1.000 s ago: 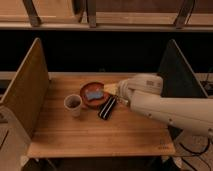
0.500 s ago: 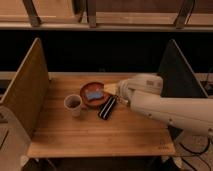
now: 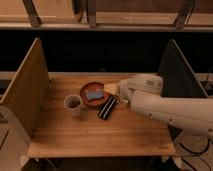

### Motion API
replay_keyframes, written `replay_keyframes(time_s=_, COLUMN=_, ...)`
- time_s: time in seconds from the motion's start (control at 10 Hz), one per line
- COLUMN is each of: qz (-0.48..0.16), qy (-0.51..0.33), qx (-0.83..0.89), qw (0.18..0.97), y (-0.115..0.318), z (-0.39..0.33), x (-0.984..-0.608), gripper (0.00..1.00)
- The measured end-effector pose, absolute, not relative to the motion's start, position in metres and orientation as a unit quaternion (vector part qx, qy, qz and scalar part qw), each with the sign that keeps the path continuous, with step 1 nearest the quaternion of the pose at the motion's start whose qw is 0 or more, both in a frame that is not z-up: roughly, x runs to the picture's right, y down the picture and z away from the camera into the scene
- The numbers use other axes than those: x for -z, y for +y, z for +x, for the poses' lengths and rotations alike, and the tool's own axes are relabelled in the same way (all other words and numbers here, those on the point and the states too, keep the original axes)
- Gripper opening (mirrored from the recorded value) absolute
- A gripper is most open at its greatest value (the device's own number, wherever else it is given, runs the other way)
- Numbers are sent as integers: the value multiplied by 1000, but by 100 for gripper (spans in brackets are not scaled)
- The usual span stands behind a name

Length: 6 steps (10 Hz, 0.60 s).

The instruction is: Drag the ceramic bowl in a circle

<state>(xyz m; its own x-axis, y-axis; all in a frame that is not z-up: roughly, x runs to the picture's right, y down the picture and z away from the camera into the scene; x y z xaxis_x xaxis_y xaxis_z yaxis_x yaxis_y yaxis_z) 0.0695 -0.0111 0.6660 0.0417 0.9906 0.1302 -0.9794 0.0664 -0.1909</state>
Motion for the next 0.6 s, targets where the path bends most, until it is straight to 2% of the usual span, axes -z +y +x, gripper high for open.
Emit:
replay_keyframes(time_s=0.3, qz=-20, qy=-103, qx=-682, qw=723, y=-14, z=76, x=-675, gripper=80)
replay_keyframes(time_s=0.6, qz=-27, qy=-84, qx=-672, qw=735, y=-29, z=69, x=-711, gripper=80)
